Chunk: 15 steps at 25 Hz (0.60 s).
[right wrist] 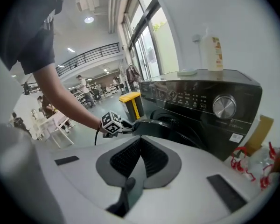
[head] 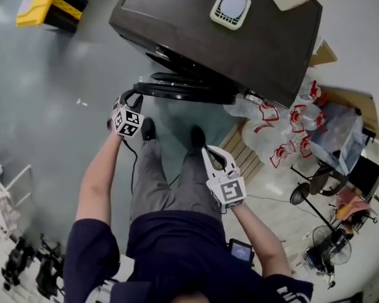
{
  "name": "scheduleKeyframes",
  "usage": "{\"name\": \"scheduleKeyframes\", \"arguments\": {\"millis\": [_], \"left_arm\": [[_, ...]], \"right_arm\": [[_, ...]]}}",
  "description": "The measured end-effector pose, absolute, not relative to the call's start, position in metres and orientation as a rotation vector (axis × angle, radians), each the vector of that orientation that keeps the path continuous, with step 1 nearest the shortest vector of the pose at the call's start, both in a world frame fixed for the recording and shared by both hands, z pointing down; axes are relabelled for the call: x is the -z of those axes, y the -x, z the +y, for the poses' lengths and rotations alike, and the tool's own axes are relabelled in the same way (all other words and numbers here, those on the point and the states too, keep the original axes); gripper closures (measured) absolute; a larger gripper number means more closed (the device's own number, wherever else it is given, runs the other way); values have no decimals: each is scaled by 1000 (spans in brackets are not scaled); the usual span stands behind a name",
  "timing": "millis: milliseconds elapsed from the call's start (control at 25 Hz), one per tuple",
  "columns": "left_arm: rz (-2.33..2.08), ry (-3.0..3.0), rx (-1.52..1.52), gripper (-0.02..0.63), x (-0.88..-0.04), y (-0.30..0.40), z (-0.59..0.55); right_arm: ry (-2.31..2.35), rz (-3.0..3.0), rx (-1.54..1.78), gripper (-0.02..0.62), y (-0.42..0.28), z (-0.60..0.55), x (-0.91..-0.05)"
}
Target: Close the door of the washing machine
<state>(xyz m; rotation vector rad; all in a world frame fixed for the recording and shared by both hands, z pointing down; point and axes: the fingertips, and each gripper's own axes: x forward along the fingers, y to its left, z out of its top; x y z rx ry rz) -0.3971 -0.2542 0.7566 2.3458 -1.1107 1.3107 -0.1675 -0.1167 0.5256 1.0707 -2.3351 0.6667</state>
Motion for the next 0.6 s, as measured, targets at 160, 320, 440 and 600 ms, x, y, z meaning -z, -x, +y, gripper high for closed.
{"name": "scheduleKeyframes", "arguments": {"millis": [160, 320, 440, 600], "left_arm": [[-1008, -2414, -1325, 486, -755, 395, -281], [-930, -2457, -1320, 486, -753, 394, -298], [-898, -2502, -1292, 486, -753, 391, -306], [-875, -2515, -1311, 488, -753, 392, -315]], "right_arm": [[-1188, -2274, -708, 575, 202, -120, -519], [-1294, -2224, -717, 575, 231, -125, -510], [-1378, -2213, -717, 575, 243, -128, -507], [-1442, -2198, -736, 575, 250, -128, -504]]}}
